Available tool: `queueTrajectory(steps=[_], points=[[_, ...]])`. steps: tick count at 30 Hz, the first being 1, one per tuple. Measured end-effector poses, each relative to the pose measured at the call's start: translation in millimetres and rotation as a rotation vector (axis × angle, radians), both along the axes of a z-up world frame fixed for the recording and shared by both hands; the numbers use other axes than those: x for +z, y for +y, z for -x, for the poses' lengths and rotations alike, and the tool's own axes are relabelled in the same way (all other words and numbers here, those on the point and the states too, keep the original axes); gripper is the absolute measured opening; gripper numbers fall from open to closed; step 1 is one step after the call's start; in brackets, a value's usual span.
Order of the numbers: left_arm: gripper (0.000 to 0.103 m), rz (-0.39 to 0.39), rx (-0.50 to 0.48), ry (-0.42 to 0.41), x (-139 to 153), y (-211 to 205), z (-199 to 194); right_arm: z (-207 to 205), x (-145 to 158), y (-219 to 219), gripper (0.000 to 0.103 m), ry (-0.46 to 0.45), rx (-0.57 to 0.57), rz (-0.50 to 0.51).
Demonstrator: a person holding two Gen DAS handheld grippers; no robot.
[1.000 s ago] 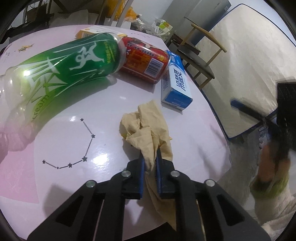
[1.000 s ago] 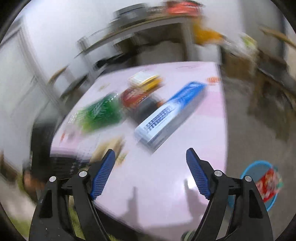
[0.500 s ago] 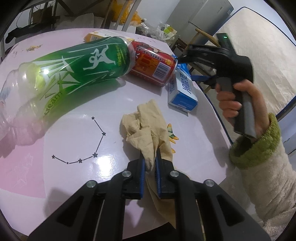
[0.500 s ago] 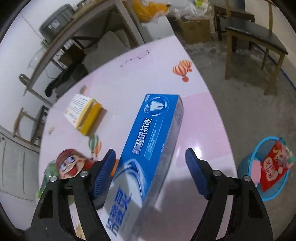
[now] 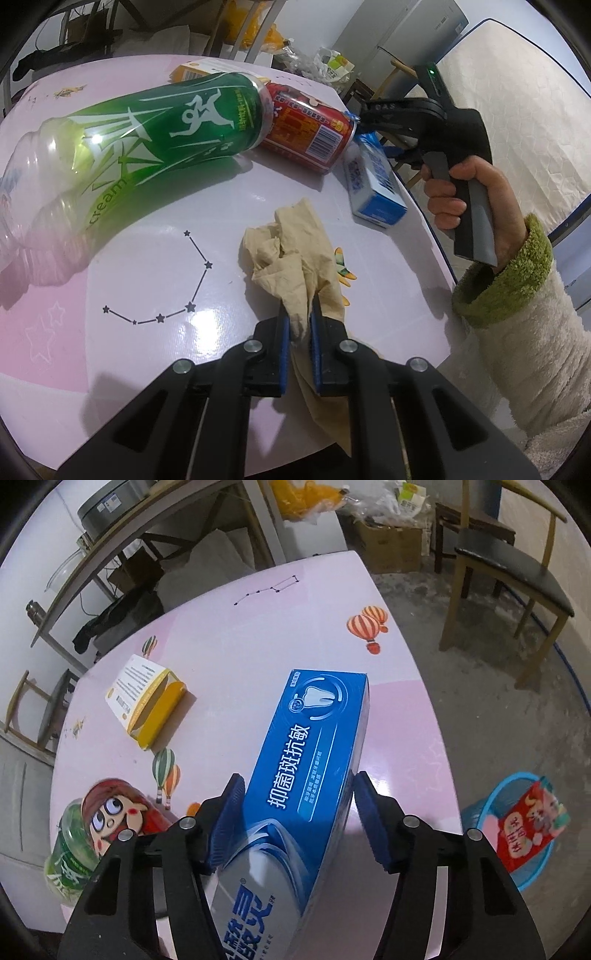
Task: Collect trash
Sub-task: 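Grasp the blue toothpaste box with the right tool while the left tool holds the paper, then lift the blue toothpaste box with the right tool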
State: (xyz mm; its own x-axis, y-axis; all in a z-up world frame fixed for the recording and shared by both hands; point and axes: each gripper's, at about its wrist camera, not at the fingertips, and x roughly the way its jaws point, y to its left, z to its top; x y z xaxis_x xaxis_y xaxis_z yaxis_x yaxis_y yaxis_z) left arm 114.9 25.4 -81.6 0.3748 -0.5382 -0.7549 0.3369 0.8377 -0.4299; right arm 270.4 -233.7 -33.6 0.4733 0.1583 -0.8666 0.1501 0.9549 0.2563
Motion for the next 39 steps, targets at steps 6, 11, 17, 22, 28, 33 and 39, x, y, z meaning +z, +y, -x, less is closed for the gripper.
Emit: queueTrajectory(steps=[6,11,17,22,28,33,39], points=[[0.009,0.005,0.001,0.001,-1,2,-1,21,1,-13,0.056,0.018,0.025,0.010],[0.009,0.006,0.001,0.001,-1,1,-2,46,1,-18,0.056,0.027,0.059,0.014],[0.009,0.006,0.002,0.000,-1,1,-2,78,4,-11,0.056,0.032,0.135,0.019],[0.009,0.004,0.004,-0.001,-1,0,-2,94,6,1,0.060,0.028,0.177,0.036],[0.009,0.001,0.004,-0.002,-1,1,-1,110,5,19,0.071,0.030,0.221,0.098],[0.009,0.000,0.006,-0.004,0,1,-1,120,-2,33,0.069,0.032,0.235,0.194],[0.009,0.000,0.005,-0.005,0,1,-2,129,-4,31,0.058,0.021,0.213,0.215]])
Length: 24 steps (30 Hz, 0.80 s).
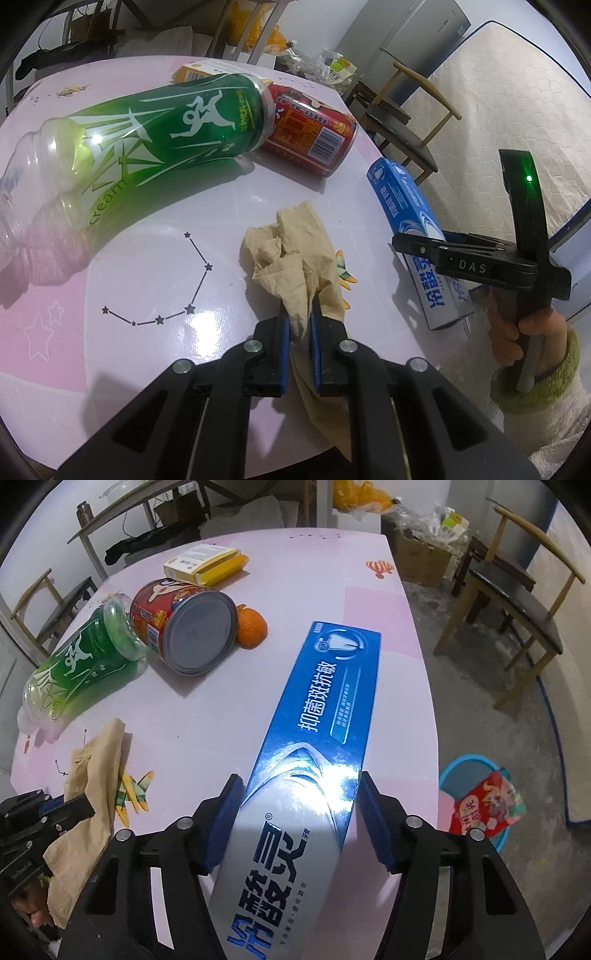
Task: Collect trash
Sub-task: 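Lift the blue toothpaste box with the right tool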
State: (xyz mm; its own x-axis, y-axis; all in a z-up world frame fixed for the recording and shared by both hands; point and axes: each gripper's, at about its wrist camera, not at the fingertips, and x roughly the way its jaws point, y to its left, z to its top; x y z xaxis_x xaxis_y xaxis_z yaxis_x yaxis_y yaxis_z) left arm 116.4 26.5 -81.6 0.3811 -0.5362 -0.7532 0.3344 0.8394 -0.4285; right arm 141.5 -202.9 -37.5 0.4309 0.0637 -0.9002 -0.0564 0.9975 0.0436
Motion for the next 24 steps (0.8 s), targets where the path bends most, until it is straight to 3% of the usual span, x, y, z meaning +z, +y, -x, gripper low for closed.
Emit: queueTrajectory(steps=[10,24], points=[[0.008,0.003,0.010,-0.001,1,0,1,3,1,-6,0.045,-0.008,-0.037,-0.013],[0.005,0.018,0.017,-0.008,4,3,3,3,4,-19,0.043,-0.008,-0.084,-0.089]])
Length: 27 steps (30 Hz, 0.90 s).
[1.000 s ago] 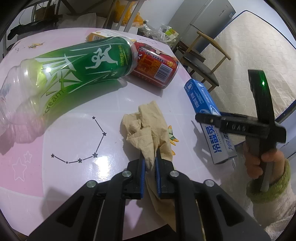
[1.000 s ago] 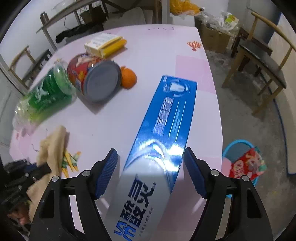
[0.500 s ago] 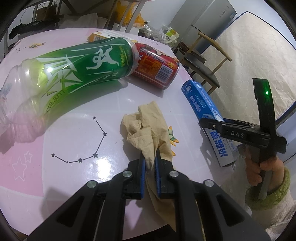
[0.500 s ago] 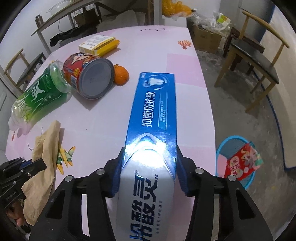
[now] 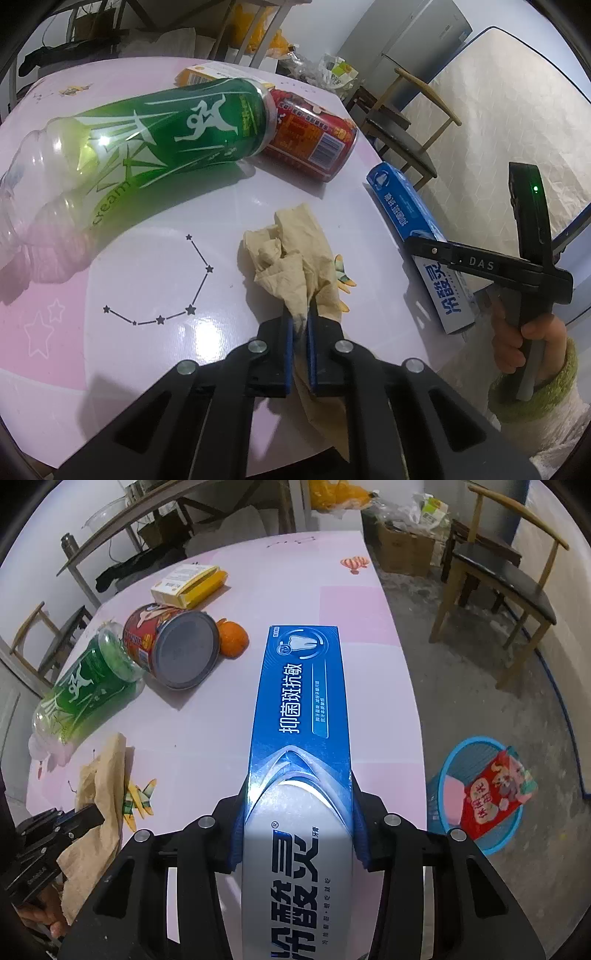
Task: Collect trash
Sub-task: 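Lift the blue toothpaste box with the right tool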
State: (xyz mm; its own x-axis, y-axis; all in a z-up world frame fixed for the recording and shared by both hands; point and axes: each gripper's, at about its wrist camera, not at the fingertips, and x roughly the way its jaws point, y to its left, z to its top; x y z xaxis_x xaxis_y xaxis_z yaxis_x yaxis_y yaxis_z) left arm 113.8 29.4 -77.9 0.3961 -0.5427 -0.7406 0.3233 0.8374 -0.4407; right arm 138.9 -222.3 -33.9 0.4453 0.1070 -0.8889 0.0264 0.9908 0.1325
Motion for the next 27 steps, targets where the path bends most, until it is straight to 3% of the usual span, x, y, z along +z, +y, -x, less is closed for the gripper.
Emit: queueTrajectory(steps=[18,27], points=[[0.004,0.037,-0.026,-0.058,28,-5,14,16,22,-21,0.043,-0.067,-0.044,-0.123],[0.004,0.049,-0.076,-0.103,52,-31,20,37,39,-48,0.043,-0.155,-0.091,-0.175]])
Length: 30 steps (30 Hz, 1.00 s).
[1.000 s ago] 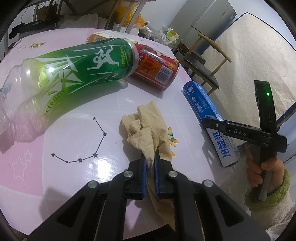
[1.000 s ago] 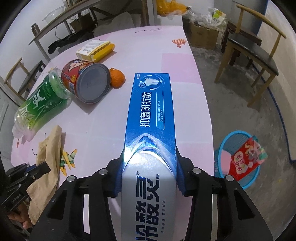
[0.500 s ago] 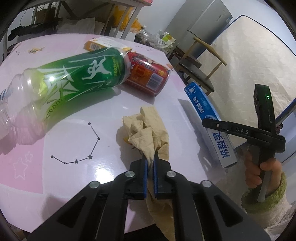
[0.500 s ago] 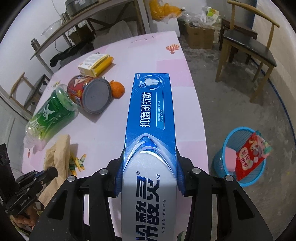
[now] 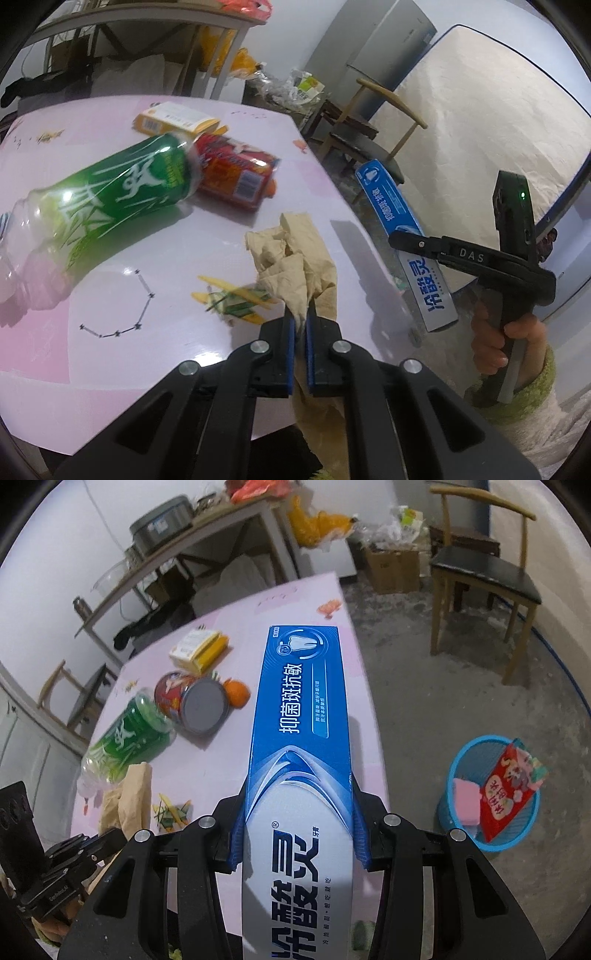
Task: Collect trash
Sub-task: 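Lift the blue toothpaste box with the right tool, then carry both items over the blue wastebasket and open both tools to drop them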
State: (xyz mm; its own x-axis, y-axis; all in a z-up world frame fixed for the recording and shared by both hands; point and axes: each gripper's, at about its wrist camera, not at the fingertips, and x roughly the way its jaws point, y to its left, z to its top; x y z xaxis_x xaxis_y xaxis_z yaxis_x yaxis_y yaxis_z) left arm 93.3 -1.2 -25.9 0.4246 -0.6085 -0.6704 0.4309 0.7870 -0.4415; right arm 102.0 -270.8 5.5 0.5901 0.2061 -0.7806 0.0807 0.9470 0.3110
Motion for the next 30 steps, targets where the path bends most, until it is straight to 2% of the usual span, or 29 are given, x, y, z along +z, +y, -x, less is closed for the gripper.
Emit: queueTrajectory(steps=[4,9,12,15,18,20,25,28,29,30], points=[[0.004,0.014,-0.050,-0.029,14,-18,-3,23,13,-33,0.043,-0.047,-0.100,0.001],[0.004,0.039,-0.176,-0.074,41,-67,-16,67,23,-95,0.043,-0.085,-0.288,0.025],[0.004,0.048,-0.251,-0.071,52,-103,-26,91,16,-126,0.043,-0.082,-0.388,0.014],[0.004,0.057,-0.337,-0.031,57,-149,-38,114,-4,-152,0.043,-0.056,-0.467,-0.031],[0.004,0.062,-0.417,0.070,47,-203,-55,126,-34,-176,0.043,-0.010,-0.514,-0.116],[0.004,0.028,-0.446,0.157,29,-245,-68,127,-55,-191,0.043,0.022,-0.538,-0.181],[0.004,-0.115,-0.486,0.234,-10,-336,-87,111,-106,-231,0.043,0.087,-0.583,-0.311],[0.006,-0.150,-0.503,0.245,-23,-382,-98,90,-126,-260,0.044,0.099,-0.605,-0.366],[0.008,-0.162,-0.501,0.258,-30,-398,-103,81,-135,-272,0.047,0.100,-0.622,-0.382],[0.019,-0.181,-0.501,0.271,-39,-413,-109,70,-146,-286,0.048,0.101,-0.627,-0.400]])
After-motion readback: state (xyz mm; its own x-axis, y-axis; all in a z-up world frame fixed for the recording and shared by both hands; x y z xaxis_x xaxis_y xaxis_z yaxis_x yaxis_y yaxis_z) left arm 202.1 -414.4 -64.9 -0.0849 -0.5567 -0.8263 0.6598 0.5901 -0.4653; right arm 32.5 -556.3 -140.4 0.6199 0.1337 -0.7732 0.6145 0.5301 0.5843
